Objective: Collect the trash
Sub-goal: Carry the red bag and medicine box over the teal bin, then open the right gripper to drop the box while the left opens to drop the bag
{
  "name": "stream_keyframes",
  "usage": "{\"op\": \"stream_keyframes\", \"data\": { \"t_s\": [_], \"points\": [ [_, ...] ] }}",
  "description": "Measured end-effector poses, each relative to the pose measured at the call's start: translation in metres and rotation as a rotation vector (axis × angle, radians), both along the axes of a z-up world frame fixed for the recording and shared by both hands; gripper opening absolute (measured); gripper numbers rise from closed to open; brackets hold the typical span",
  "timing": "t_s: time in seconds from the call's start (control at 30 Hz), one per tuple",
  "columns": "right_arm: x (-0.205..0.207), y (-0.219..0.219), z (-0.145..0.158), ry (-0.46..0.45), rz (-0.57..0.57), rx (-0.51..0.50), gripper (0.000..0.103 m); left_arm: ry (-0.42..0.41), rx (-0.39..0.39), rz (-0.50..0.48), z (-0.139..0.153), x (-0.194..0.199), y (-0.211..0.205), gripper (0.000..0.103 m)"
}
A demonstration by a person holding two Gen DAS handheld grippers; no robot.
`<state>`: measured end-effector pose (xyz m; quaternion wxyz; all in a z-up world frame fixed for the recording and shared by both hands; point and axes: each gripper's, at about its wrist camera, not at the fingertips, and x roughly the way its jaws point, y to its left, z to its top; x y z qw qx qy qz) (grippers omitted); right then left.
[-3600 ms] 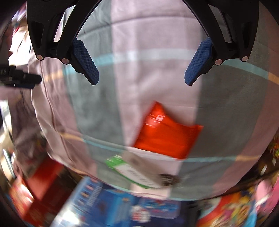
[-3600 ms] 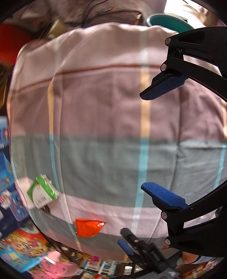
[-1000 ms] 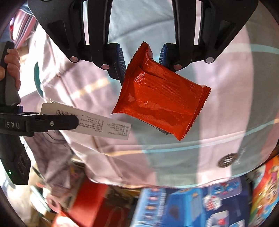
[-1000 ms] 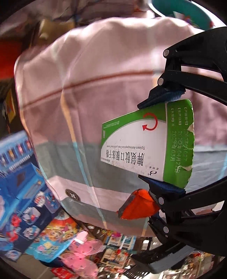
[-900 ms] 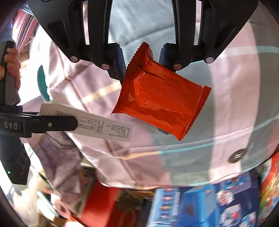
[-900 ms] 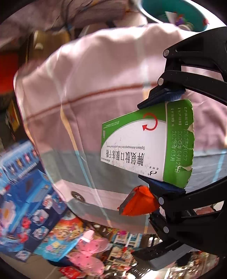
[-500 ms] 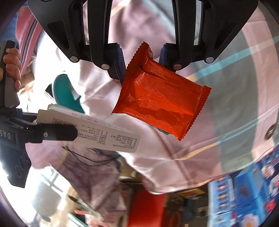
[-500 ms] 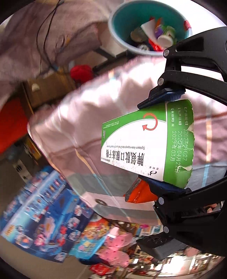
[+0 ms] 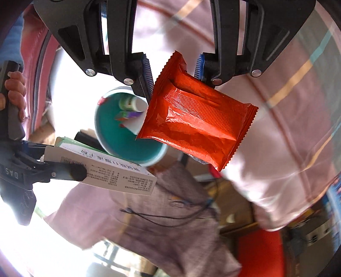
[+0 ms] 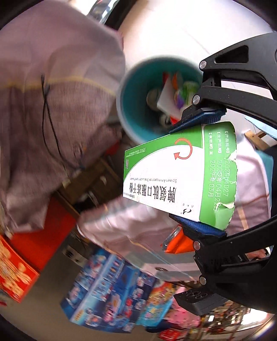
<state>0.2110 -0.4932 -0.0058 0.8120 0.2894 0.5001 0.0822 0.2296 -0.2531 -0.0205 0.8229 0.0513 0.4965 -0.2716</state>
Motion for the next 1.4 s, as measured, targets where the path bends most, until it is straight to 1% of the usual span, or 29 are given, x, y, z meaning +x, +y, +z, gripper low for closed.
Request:
{"op": "stream_keyframes", "data": {
  "t_s": [0.1, 0.33, 0.47, 0.63, 0.77, 0.83, 1.13, 1.17, 1.23, 1.4],
  "points": [
    [-0.004, -0.022, -0.012, 0.023, -0.035, -0.006, 0.069, 0.016, 0.010, -0.046, -0.007, 0.002, -0.030, 0.033],
    [-0.003, -0.054, -0.038, 0.070, -0.086, -0.043, 0.069, 0.051, 0.031, -0.116, -0.025, 0.010, -0.074, 0.034],
    [0.004, -0.058, -0.052, 0.088, -0.095, -0.066, 0.072, 0.074, 0.039, -0.133, -0.036, 0.014, -0.085, 0.034],
    [0.013, -0.058, -0.071, 0.119, -0.097, -0.030, 0.074, 0.101, 0.057, -0.135, -0.048, 0.019, -0.091, 0.034],
    [0.013, -0.058, -0.075, 0.127, -0.091, -0.023, 0.074, 0.114, 0.064, -0.137, -0.054, 0.021, -0.094, 0.034],
    [0.011, -0.059, -0.074, 0.128, -0.093, -0.026, 0.076, 0.119, 0.070, -0.140, -0.057, 0.022, -0.097, 0.034],
    [0.001, -0.070, -0.078, 0.154, -0.122, -0.025, 0.079, 0.131, 0.085, -0.164, -0.067, 0.020, -0.108, 0.034],
    [0.001, -0.070, -0.078, 0.160, -0.125, -0.024, 0.081, 0.132, 0.088, -0.169, -0.068, 0.020, -0.110, 0.035],
    [0.000, -0.071, -0.077, 0.164, -0.131, -0.026, 0.084, 0.133, 0.092, -0.174, -0.069, 0.021, -0.113, 0.035],
    [-0.003, -0.072, -0.072, 0.161, -0.142, -0.039, 0.085, 0.136, 0.100, -0.196, -0.073, 0.026, -0.123, 0.036]
  ]
}}
